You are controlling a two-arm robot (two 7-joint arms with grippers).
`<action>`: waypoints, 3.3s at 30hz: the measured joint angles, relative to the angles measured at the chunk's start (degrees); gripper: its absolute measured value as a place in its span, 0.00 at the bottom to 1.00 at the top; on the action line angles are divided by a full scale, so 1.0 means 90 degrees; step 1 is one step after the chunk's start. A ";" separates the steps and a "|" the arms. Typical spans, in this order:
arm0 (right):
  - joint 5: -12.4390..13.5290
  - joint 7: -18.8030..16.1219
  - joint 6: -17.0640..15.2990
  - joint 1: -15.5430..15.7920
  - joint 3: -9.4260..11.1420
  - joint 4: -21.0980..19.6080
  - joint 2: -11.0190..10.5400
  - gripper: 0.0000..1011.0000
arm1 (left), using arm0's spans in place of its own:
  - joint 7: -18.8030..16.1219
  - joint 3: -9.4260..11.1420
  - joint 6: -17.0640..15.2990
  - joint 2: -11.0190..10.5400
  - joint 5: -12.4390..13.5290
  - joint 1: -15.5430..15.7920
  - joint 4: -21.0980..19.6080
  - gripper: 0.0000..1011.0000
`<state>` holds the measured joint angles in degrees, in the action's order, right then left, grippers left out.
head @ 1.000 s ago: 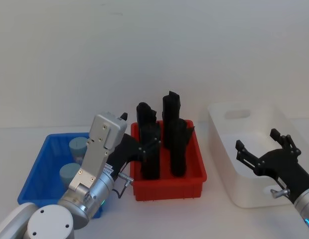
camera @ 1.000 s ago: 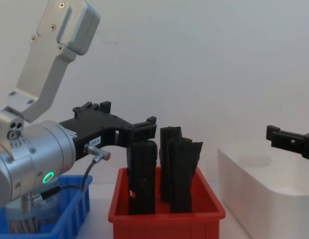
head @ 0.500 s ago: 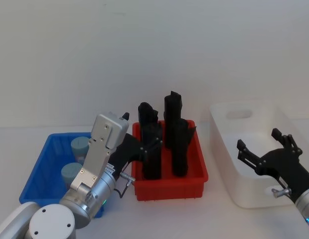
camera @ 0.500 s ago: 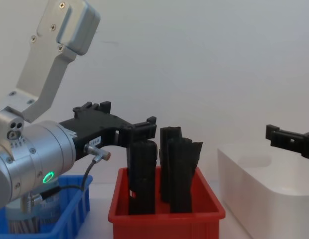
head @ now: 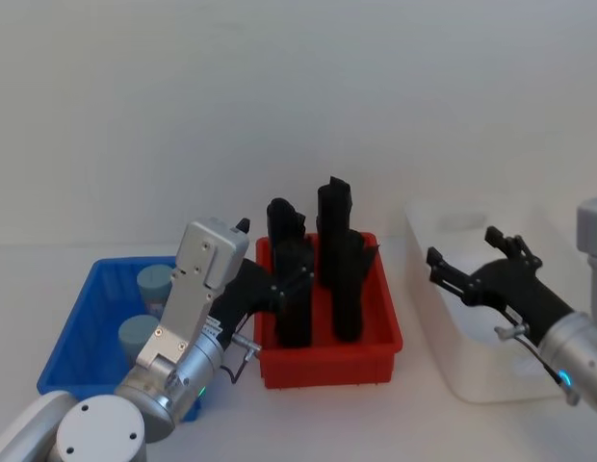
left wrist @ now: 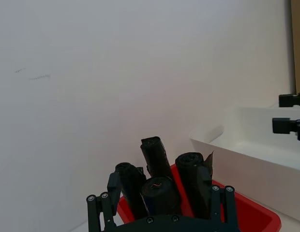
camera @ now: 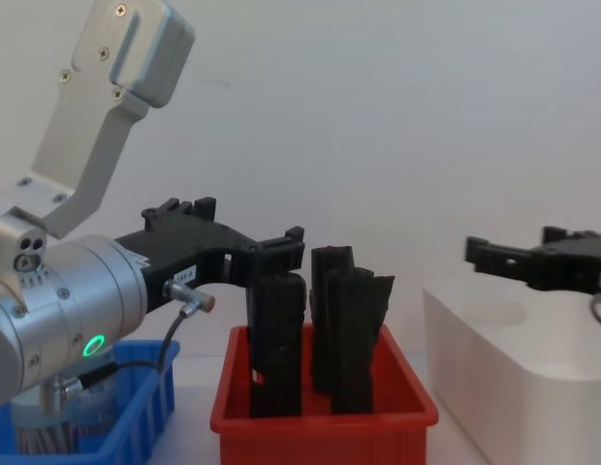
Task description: Pick the cotton swabs from the blue box and place them into the white box.
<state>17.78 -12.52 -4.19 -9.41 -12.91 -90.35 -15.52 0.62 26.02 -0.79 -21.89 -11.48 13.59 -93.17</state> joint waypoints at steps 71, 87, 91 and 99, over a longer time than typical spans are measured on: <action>-0.1453 -0.2071 -0.0791 -0.2971 -0.0814 0.3627 0.1168 0.99 | 0.0000 0.0000 0.0000 0.0000 0.0001 0.0000 0.0000 0.99; -0.1408 -0.1920 -0.0652 -0.3168 -0.0909 0.4053 0.1325 0.80 | 0.0000 0.0000 0.0000 0.0000 0.0001 0.0000 0.0000 0.99; -0.1400 -0.1904 -0.0636 -0.3192 -0.0920 0.4102 0.1343 0.70 | 0.0000 0.0000 0.0000 0.0000 0.0001 0.0000 0.0000 0.99; -0.1392 -0.1884 -0.0618 -0.3214 -0.0932 0.4154 0.1362 0.48 | 0.0000 0.0001 0.0000 0.0000 0.0000 0.0000 0.0000 0.99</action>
<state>5.26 -29.48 -9.75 -38.34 -21.30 -52.97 -3.26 0.63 26.03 -0.80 -21.89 -11.48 13.59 -93.17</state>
